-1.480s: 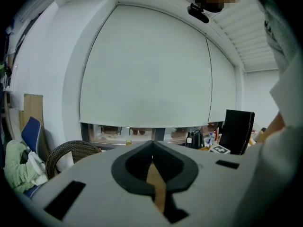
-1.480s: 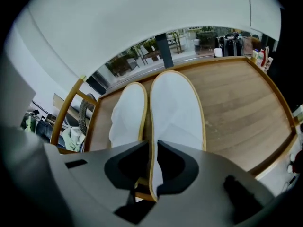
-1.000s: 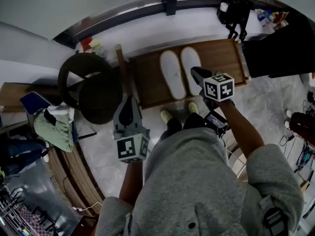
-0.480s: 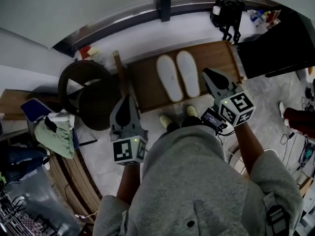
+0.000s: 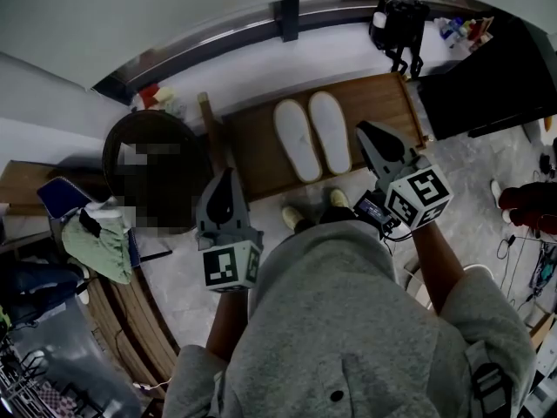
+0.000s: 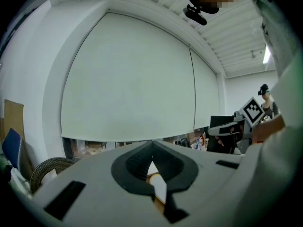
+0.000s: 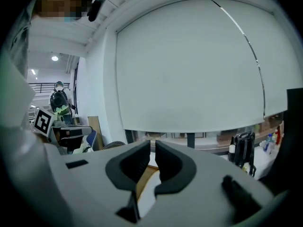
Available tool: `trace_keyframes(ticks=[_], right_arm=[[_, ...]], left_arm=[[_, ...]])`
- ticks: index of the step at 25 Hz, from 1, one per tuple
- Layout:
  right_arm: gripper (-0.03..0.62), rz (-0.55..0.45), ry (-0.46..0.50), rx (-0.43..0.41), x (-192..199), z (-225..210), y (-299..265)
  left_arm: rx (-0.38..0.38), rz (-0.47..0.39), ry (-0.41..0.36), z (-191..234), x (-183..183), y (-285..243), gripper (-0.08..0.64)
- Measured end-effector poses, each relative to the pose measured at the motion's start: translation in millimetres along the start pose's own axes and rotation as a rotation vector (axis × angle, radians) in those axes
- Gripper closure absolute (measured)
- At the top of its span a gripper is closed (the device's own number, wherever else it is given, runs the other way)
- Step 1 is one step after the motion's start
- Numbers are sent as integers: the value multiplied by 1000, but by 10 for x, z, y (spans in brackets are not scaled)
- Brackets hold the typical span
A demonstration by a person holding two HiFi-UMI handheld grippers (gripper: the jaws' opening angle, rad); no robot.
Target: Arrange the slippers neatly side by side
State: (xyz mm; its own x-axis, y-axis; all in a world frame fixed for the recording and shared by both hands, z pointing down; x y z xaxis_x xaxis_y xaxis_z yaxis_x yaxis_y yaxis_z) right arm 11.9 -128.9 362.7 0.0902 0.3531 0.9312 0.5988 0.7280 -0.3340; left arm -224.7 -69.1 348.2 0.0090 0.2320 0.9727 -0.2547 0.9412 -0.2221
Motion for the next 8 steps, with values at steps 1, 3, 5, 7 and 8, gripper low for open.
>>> trace_keyframes(ticks=[1,3,5,7,8], right_arm=[[545,7,-4,-3,17,9,5],[545,15,-5,-8,38,20,11],[545,10,-1,-10,36,29,0],[545,7,0,-13,37,43,-14],[545,6,0,-15,39,51,-21]], left_arm=[[-1,-1,0,-11,0,3,546],[-5,-3,7,-26,4,10,546],[-7,-5,9,-19,10,13,546],[-9,-2,6,-4,21,21,546],[-10,0,4,5,28,26,546]])
Point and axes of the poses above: the fingertips, and each gripper's own axes: y backward along the fingers, z to its left, x out of its underside, the point moved 1 cm from there along y, backward along the fingers, and after that the axes turned 1 degree about z, right-handed, at the moved point
